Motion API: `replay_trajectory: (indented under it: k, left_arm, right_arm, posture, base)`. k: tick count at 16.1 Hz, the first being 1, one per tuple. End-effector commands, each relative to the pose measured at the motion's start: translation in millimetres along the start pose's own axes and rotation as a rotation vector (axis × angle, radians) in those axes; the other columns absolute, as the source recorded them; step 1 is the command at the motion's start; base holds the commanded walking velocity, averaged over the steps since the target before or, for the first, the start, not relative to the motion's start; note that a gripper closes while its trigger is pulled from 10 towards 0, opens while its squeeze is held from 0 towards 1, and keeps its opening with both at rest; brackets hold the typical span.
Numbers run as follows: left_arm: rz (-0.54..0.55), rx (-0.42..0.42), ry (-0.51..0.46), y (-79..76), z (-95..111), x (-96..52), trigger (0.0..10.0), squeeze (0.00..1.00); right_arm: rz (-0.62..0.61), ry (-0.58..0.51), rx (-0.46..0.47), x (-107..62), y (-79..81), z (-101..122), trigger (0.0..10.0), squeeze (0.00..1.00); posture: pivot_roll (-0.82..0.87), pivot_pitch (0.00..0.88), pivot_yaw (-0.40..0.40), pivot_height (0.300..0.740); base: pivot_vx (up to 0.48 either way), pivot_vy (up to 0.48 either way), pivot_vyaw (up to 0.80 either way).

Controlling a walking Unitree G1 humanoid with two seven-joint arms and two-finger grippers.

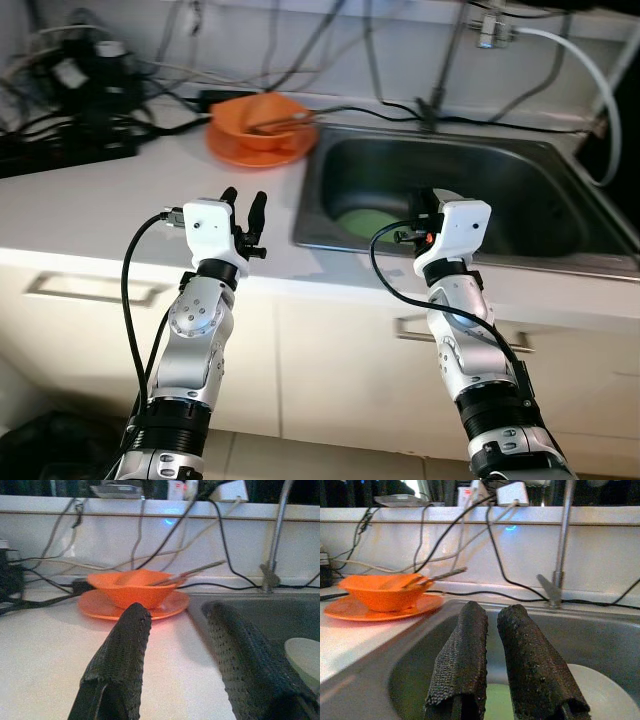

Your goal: Kitchen organization

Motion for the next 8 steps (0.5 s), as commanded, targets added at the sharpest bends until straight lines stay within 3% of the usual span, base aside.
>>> replay_trajectory:
  k: [1,7,8]
  left_arm:
    - [0.001,0.007,0.003,-1.6,0.6,3.3,10.0,0.00]
    - [0.007,0.022,0.013,-0.9,-0.9,3.7,10.0,0.00]
    - [0.006,0.033,0.017,-1.2,-1.8,3.5,10.0,0.00]
  right_arm:
    - [-0.012,0.032,0.003,-2.3,-3.3,-7.5,10.0,0.00]
    - [-0.015,0.038,-0.002,-1.2,-6.1,-8.0,10.0,0.00]
    - [-0.017,0.039,-0.004,-1.0,-7.1,-8.4,10.0,0.00]
  posture:
    - [0.11,0.008,-0.004,0.740]
    - [0.11,0.026,-0.007,0.740]
    - [0.11,0.026,-0.007,0.740]
  base:
    - [0.000,0.349,0.00]
    - [0.000,0.287,0.00]
    - [0.000,0.000,0.00]
Point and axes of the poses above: a point about 5 cm out from each wrist's last joint towards the gripper, its own x axis pointing out of the wrist towards the gripper, its own z axis along the axis of the wrist's last joint, y = z × x, the point moved 5 cm from there along x, pointing out of the wrist towards the gripper, and after that the axes turned 13 degrees about -x, right-handed, at the moved point
